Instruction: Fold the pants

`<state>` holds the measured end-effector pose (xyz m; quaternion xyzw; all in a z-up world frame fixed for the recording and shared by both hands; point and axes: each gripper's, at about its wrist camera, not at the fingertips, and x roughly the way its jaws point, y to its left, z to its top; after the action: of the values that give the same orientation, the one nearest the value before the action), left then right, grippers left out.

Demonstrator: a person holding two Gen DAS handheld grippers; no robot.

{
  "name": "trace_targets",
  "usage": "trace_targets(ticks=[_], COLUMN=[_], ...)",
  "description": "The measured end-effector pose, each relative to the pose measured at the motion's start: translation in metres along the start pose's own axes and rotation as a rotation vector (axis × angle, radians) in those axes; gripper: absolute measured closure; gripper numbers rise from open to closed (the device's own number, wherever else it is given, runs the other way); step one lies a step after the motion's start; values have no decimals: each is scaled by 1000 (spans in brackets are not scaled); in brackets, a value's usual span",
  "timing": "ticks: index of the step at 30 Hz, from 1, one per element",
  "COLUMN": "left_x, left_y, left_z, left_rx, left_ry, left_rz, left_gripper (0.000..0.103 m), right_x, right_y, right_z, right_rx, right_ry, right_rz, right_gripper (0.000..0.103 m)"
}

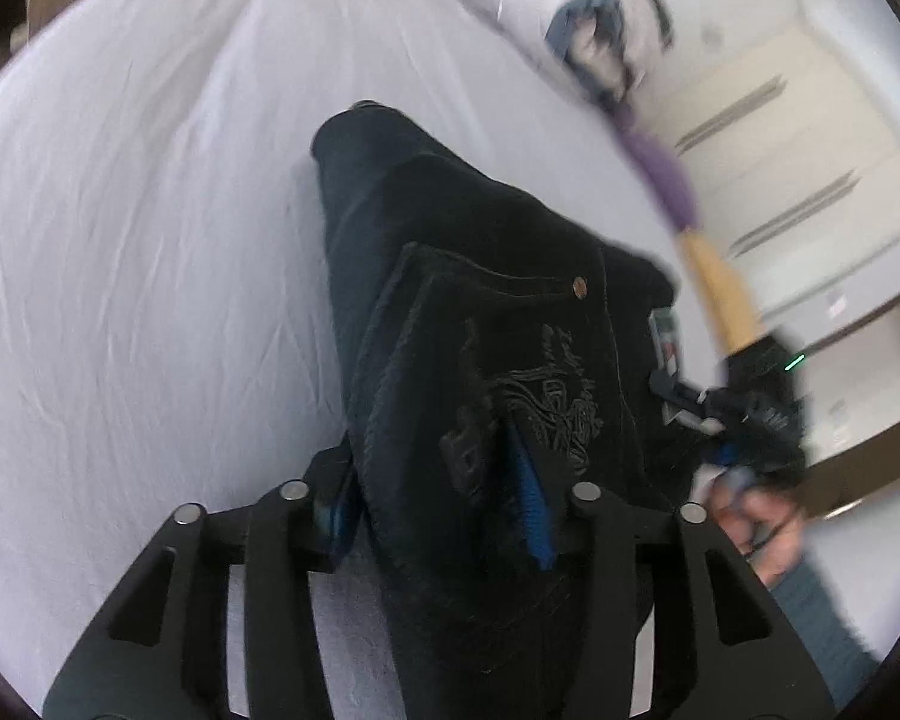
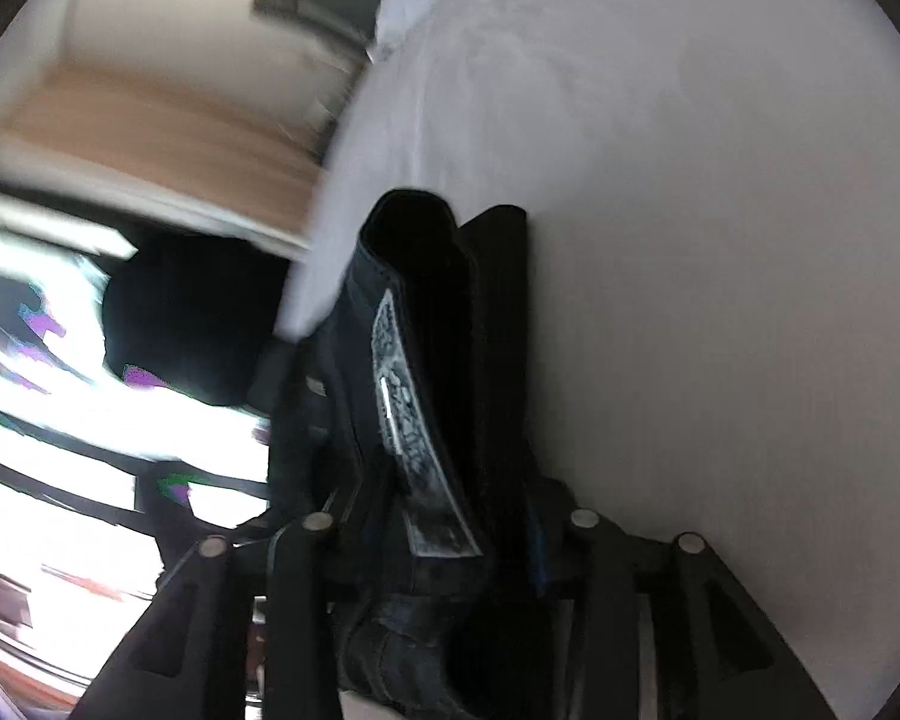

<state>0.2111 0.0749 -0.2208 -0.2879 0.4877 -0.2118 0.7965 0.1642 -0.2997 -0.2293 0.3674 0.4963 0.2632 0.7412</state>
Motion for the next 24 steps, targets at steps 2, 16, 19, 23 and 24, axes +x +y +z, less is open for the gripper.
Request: trace_targets(ticks=[2, 16, 19, 23, 24], left_x=[-6, -195, -239, -297, -307], left_y=[4, -133, -192, -245, -255], left_z=[-1, -74, -107, -156, -164], left_rx=[-4, 401, 526, 612, 627], left_ry=[-12, -619, -818, -1099, -1125], left_rz=[-9, 457, 632, 694, 675], left_gripper=[54, 0, 0, 0, 0], right_x=[-9, -149, -184, -230, -234], right_y=[-6, 106, 168, 250, 265], right_z=[-5, -103, -141, -187, -191], right_rx=[27, -280, -442, -678, -718], right_ry=[-3, -424, -600, -905, -953], right_rz=[32, -372, -478, -535, -538], right_gripper=[58, 12, 4, 0, 0])
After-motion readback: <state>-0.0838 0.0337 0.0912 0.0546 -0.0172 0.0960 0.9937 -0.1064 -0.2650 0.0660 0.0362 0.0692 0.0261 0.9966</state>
